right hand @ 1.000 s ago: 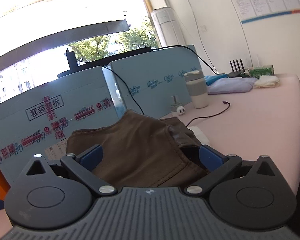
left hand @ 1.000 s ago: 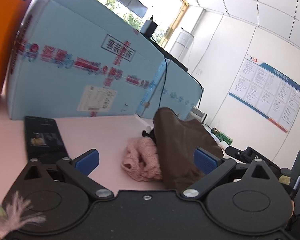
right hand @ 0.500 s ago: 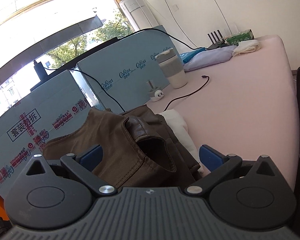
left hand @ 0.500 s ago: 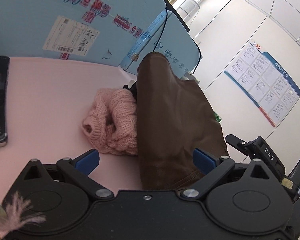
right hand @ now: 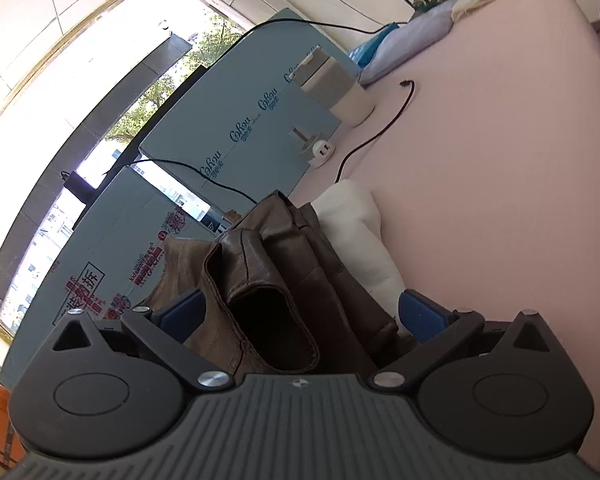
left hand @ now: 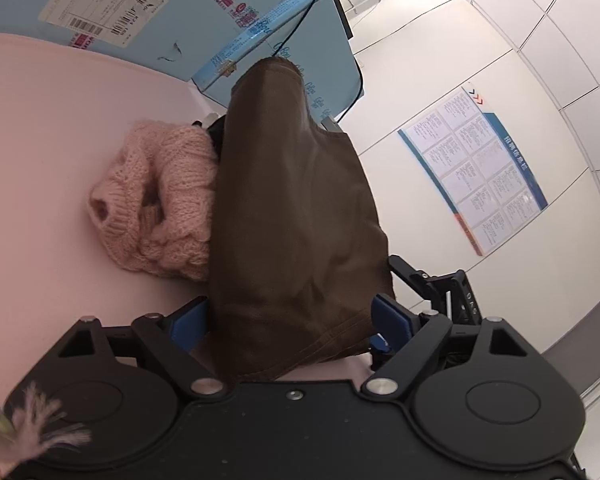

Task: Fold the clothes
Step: 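Reach both tools toward the brown jacket beside the pink knit, then close the left gripper on the brown jacket while the right gripper grasps it too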

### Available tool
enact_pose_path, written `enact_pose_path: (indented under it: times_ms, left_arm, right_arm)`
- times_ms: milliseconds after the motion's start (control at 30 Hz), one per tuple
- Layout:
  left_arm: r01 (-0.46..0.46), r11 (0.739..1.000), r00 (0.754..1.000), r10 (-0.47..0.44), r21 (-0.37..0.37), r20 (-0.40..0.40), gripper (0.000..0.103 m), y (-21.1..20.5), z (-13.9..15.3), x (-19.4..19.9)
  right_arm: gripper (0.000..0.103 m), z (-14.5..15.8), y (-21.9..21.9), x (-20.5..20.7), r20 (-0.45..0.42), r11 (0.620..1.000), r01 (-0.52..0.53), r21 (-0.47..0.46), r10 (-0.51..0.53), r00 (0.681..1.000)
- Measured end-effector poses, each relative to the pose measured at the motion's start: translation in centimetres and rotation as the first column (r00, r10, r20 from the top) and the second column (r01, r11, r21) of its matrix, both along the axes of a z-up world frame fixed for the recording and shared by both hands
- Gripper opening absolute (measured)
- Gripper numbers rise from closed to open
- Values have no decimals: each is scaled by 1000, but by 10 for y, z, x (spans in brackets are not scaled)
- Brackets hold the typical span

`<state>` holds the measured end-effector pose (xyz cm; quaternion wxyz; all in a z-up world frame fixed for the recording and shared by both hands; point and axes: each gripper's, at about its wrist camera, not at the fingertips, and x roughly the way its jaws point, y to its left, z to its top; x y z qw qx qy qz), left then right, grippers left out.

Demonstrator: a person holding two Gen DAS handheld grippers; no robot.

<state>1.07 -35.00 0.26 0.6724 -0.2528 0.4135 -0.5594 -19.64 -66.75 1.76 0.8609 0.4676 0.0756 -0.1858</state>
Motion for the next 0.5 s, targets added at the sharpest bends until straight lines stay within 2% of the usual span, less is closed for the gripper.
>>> enact_pose_path:
  times_ms: [33,100,233,300,333,367,400,433,467,500]
  left_arm:
    - [4,1000,1000,-4,-8,7,81,-1,1,-2]
    - [13,1000,1000,-13,-13,24,70,-6,1,-5]
    - [-9,999,999,7,44,32,62,-25,-5,-5]
    - [-24,998,999,21,63,43,52,-33,-5,-4]
    - [-27,997,998,24,70,52,51,-35,-4,-5]
    - [-31,997,998,26,76,62,45,-38,-3,-7]
    - [-31,996,996,23,85,89,39,-39,0,-11]
    - [-31,995,993,20,93,119,36,-41,3,-16]
    - [-22,995,990,8,96,143,31,-42,6,-21]
    - [-6,996,988,-8,91,153,29,-43,9,-25]
  right_arm:
    - [103,-1,1,0,6,1000,-5,-2,5,1000]
    - [103,-1,4,1,-2,999,-9,-33,9,1000]
    - [103,2,7,7,-30,996,-5,-88,2,1000]
    - [103,2,3,14,-41,995,8,-104,-12,999]
    - [103,2,1,18,-52,994,17,-110,-23,998]
    - [100,3,2,21,-67,992,25,-125,-33,997]
    - [90,4,5,24,-82,989,30,-148,-42,996]
    - [87,5,8,27,-96,985,35,-171,-52,994]
    - [77,7,13,28,-111,974,41,-222,-67,992]
    - [60,10,21,28,-124,957,36,-288,-74,990]
